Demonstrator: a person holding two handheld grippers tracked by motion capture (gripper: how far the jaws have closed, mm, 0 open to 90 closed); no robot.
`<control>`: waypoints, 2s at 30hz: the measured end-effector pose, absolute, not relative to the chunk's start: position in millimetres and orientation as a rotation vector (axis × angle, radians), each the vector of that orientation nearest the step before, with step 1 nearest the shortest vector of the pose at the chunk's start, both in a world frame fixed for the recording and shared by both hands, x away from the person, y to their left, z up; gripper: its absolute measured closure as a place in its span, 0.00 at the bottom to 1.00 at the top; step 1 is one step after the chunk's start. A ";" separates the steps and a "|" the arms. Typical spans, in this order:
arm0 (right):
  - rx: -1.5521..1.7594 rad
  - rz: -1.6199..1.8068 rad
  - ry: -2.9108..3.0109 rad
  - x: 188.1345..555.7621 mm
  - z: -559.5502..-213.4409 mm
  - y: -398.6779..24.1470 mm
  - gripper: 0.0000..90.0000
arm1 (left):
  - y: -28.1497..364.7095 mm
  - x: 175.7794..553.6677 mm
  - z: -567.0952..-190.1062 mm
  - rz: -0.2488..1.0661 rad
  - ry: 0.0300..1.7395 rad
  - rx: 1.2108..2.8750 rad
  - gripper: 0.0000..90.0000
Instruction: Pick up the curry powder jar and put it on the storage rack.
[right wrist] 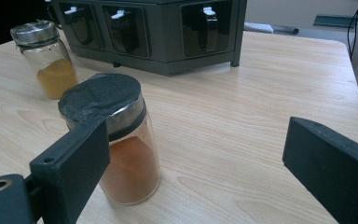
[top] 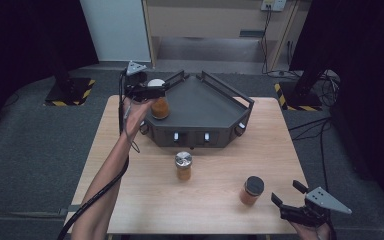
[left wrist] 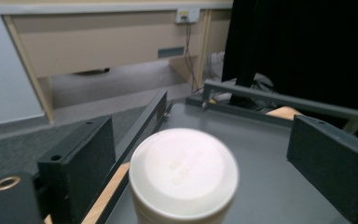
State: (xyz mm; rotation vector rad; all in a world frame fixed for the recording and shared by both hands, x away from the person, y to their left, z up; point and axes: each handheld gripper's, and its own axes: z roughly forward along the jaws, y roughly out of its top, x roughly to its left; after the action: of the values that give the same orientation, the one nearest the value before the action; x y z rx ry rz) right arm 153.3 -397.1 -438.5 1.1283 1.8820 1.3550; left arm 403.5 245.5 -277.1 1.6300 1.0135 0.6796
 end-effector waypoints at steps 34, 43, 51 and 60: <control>1.125 1.342 1.885 152.9 -437.0 -394.7 0.08 | 286.4 293.2 -276.2 0.618 0.752 1.679 0.05; 1.126 1.340 1.885 152.7 -436.7 -394.3 0.08 | 307.6 268.5 -303.0 0.560 0.756 1.644 0.05; 1.123 1.339 1.885 152.4 -436.6 -394.1 0.08 | 324.4 249.2 -333.3 0.540 0.792 1.623 0.05; 1.125 1.335 1.884 152.3 -436.4 -393.8 0.08 | 340.8 228.8 -361.7 0.544 0.852 1.627 0.05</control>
State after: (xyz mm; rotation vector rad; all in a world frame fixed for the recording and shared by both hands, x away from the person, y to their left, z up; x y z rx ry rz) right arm 152.3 -393.8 -436.4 1.1254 1.8840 1.3351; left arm 228.8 340.8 -361.7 1.6267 0.8515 0.5443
